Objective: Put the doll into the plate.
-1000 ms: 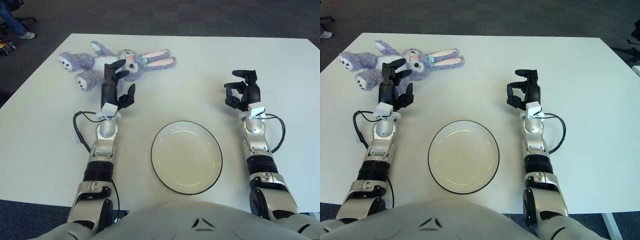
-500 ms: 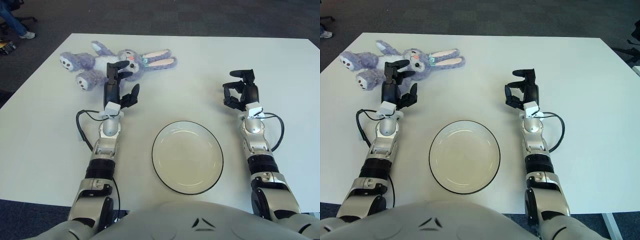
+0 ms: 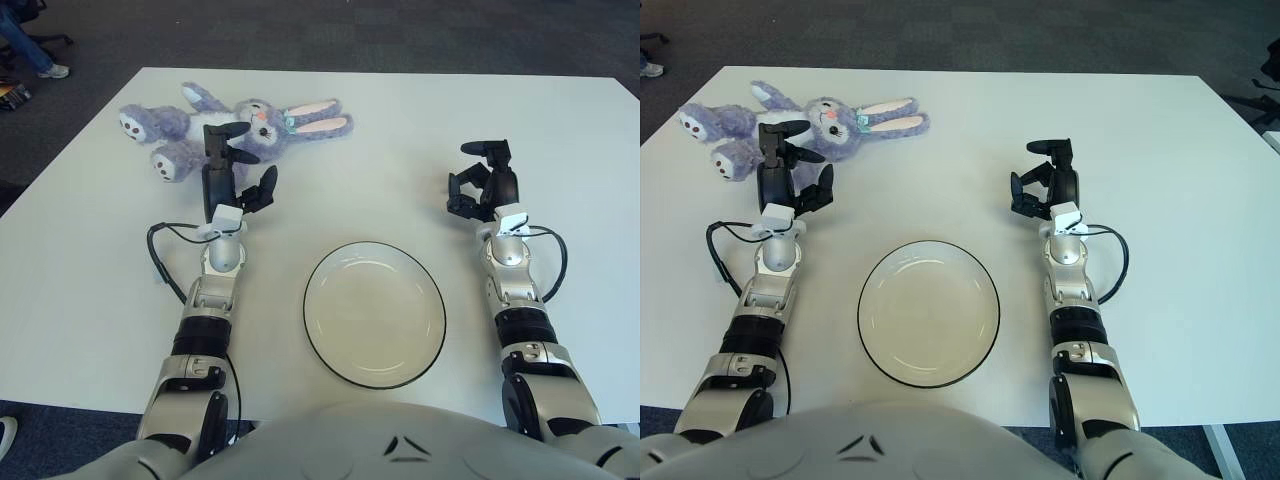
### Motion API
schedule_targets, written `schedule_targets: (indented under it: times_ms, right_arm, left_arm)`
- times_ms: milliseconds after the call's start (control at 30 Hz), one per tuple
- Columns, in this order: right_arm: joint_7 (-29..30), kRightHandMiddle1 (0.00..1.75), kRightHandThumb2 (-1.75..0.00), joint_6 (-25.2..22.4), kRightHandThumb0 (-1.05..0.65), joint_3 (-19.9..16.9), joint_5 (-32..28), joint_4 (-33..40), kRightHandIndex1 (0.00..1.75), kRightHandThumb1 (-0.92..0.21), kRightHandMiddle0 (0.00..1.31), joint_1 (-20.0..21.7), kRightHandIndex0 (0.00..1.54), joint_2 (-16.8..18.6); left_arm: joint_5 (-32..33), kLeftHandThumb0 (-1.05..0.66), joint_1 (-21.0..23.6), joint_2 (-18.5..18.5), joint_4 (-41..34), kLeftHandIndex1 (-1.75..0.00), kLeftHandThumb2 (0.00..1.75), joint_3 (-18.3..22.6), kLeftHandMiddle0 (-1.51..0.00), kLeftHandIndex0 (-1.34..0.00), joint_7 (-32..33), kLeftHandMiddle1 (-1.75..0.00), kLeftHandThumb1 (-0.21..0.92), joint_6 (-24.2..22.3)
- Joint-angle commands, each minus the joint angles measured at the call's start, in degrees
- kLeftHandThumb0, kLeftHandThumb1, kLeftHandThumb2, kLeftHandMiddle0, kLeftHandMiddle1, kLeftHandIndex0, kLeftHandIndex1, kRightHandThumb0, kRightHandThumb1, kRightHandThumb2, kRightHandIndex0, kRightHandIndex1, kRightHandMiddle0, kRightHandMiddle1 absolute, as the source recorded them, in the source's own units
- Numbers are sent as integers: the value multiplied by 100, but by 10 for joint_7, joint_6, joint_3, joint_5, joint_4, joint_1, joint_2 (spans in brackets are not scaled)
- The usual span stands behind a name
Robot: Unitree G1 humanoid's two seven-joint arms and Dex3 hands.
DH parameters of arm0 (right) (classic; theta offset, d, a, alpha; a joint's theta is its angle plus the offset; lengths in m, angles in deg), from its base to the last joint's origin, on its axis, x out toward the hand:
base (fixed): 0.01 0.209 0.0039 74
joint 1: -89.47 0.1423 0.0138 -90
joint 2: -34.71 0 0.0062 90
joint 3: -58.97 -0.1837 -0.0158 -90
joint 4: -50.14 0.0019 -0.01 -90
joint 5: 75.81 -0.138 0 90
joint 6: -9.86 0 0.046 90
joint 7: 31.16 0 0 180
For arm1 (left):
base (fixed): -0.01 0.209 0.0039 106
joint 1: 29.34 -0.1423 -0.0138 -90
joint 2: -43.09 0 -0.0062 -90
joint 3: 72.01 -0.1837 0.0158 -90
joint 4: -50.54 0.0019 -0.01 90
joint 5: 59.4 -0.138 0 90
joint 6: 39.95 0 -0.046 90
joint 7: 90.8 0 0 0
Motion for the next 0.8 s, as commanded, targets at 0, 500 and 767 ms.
schedule_targets:
  times_ms: [0, 500, 767]
  right_arm:
    - [-3, 143, -129, 1, 45, 0, -8, -22, 174, -33, 0, -17, 59, 10]
    - [-21, 146, -130, -6, 46, 1, -23, -28, 175, -33, 0, -15, 59, 8]
    - [-22, 144, -134, -6, 47, 1, -21, -36, 175, -29, 0, -11, 62, 5]
  left_arm:
    - [-28, -63, -24, 15, 36, -142, 75, 0, -35, -3, 57, -175, 67, 18]
    - [-30, -58, 17, 28, 129, -125, 84, 22, -21, 0, 212, -173, 53, 130]
    - [-42, -51, 45, 34, 169, -121, 93, 34, -15, 0, 273, -149, 45, 194]
